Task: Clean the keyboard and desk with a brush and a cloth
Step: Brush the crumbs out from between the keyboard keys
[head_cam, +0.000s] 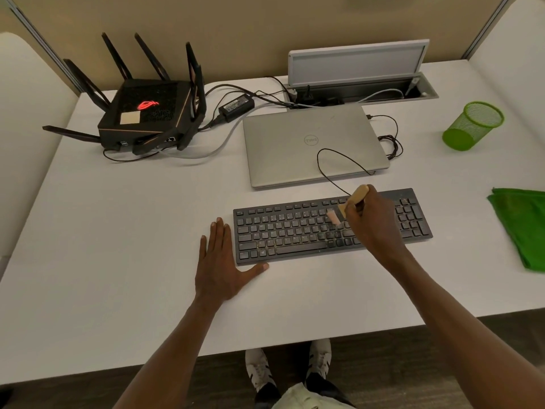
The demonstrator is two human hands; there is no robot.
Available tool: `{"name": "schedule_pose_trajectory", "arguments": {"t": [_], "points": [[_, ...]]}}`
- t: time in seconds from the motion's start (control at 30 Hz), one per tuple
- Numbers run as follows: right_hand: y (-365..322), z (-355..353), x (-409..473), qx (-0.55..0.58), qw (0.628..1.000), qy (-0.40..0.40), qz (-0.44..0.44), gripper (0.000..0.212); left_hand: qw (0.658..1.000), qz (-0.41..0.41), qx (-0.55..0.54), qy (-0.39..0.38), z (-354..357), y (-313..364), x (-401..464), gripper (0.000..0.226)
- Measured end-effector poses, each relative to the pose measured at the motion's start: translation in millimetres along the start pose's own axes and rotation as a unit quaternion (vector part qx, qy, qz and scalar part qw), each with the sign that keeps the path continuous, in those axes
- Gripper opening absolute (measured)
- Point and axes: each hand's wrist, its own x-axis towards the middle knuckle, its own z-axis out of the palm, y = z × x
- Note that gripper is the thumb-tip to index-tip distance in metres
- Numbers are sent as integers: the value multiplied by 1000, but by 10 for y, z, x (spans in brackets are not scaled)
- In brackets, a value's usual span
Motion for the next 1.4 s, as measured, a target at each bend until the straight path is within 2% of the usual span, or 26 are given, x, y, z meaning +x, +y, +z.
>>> {"name": "schedule_pose_trajectory", "arguments": {"t": [0.2, 0.33, 0.47, 0.63, 0.73, 0.83, 0.93, 1.1, 1.4], "points": [[-107, 40, 77, 26, 1000, 8, 5, 8, 1000, 1, -8, -3, -19, 7, -3, 138], [-63, -35, 28, -30, 999, -25, -24, 9, 1000, 2, -11, 1, -11, 4, -8, 138], [-124, -86, 98, -28, 999, -7, -28, 8, 1000, 3, -9, 1, -19, 14, -7, 139], [-77, -29, 67, -43, 997, -37, -43, 12, 1000, 1, -4, 0, -26, 14, -12, 138], [-93, -130, 50, -42, 994, -60, -76, 11, 1000, 3, -6, 0, -18, 8, -13, 138], [-117, -193, 83, -53, 984, -88, -147, 4, 1000, 5, -6, 0, -18, 15, -8, 137], [-43, -184, 104, -66, 971, -124, -196, 10, 1000, 2, -3, 2, -25, 9, -10, 137], [138, -282, 143, -109, 968, -117, -192, 20, 1000, 1, -4, 1, -15, 8, -9, 137], [100, -265, 128, -115, 970, -116, -178, 10, 1000, 0, -6, 0, -16, 10, -4, 137]]}}
